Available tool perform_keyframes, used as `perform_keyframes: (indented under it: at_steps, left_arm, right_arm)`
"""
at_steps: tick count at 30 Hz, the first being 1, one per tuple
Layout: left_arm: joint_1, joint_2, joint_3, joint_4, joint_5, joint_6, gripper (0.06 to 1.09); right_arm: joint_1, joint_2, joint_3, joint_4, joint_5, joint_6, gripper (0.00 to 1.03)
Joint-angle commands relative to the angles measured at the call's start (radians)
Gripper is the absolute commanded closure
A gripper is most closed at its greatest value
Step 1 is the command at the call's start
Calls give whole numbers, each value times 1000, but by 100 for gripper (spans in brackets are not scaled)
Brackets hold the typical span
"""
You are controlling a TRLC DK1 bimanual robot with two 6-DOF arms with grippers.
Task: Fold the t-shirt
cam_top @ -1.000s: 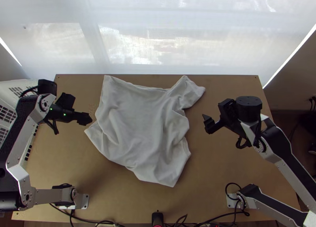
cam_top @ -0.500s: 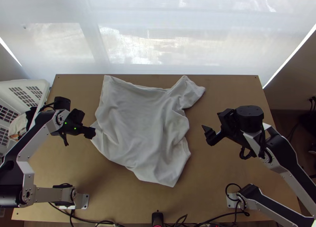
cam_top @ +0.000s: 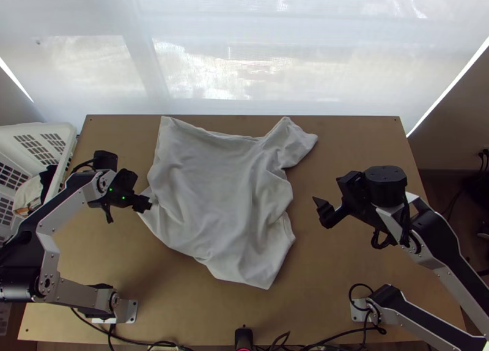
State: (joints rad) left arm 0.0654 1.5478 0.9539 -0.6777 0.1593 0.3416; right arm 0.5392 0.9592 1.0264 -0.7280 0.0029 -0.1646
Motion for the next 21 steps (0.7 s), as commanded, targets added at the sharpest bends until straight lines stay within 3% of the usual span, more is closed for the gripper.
perform_keyframes:
  at_steps: [1, 3, 4, 12, 21]
  left_arm:
    - [-9, 17, 20, 6, 8, 17, 84]
    - [-6, 14, 31, 4, 6, 8, 103]
    - [-1, 14, 34, 4, 6, 8, 105]
    - [2, -32, 55, -29, 6, 8, 105]
    - [10, -164, 275, -224, 28, -3, 105]
  right_arm:
    - [2, 7, -6, -2, 0, -3, 5]
    - [11, 9, -12, -2, -3, -1, 5]
    - [22, 9, -15, -2, -6, -3, 5]
    - [71, 7, -46, -60, -50, -6, 5]
    - [125, 7, -118, -71, -73, -9, 5]
